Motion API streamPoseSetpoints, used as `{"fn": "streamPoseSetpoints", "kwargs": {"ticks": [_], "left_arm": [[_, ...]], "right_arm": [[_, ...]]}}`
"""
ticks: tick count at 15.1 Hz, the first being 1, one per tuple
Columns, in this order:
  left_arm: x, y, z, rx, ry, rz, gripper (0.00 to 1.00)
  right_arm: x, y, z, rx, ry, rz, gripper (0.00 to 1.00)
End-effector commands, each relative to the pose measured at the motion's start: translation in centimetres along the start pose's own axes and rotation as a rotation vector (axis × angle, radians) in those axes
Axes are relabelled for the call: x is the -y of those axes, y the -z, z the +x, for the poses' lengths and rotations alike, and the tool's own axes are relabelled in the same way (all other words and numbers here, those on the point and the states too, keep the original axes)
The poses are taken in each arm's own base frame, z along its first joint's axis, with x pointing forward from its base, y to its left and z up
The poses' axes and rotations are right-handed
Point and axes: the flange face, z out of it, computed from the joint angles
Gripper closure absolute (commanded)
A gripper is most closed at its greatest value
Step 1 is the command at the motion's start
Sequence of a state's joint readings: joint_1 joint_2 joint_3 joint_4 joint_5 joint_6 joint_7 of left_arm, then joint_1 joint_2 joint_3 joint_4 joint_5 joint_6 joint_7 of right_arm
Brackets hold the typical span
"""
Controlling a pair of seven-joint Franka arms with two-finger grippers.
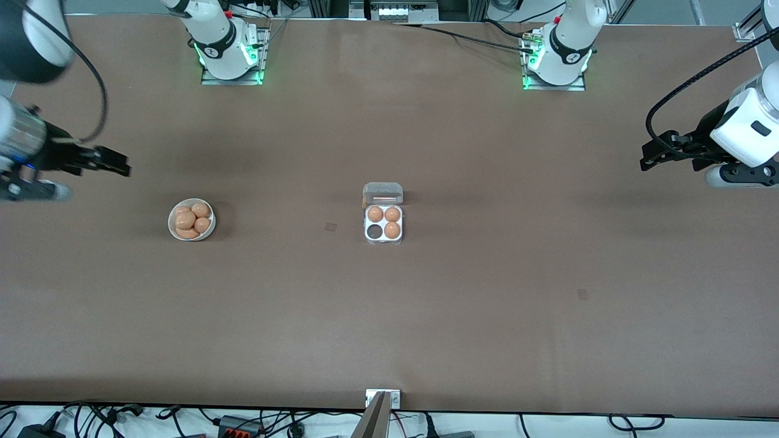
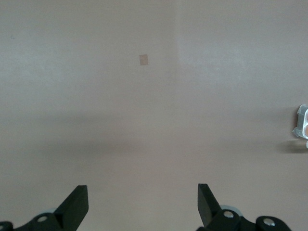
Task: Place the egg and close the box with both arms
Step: 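Reach the right gripper down to the white bowl of eggs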
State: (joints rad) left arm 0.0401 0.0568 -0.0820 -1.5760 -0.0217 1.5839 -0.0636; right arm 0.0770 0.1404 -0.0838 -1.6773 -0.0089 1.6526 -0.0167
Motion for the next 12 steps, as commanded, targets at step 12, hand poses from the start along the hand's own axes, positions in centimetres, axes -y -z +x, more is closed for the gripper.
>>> {"fn": "streamPoseSetpoints", "kwargs": {"ticks": [12], "left_arm": [[0.0, 1.2, 0.0, -0.014, 0.007, -0.021, 0.0]], "right_arm": [[0.5, -18.2, 6.6, 0.231, -0.015, -0.005, 0.0]]}}
